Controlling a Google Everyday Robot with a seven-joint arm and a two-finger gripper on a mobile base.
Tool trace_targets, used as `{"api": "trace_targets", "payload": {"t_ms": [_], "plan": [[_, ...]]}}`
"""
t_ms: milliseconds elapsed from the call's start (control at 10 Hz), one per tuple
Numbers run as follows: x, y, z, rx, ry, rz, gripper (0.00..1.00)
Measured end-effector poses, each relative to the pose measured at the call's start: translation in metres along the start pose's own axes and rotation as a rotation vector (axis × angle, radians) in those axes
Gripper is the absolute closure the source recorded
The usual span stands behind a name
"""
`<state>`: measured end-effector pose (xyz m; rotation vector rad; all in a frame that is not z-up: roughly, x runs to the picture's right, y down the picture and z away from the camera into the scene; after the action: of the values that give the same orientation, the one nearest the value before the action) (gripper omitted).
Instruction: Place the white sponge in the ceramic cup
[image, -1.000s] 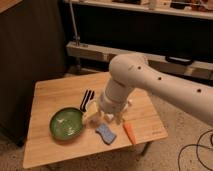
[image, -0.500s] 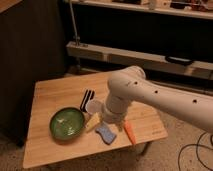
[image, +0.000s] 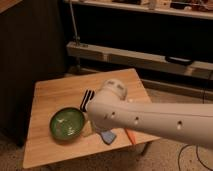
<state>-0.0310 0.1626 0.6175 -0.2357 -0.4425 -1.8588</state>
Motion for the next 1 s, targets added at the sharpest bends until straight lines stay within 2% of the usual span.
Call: {"api": "trace_targets", "payload": {"t_ms": [100,600,700,900,1000], "plan": [[0.005,-0.002,0.007,0.004,0.022,-0.023,0.2],[0.007,-0.001,0.01,0.002,0.028,-0.043,0.2],[0.007,-0.004,0.018,-0.023,0.027,-0.083,0.2],[0.003,0.0,0.04,-0.026,0.002,-0.125,0.2],[0.005,0.006,0.056,-0.015,-0.013,-0.167,0.2]]}}
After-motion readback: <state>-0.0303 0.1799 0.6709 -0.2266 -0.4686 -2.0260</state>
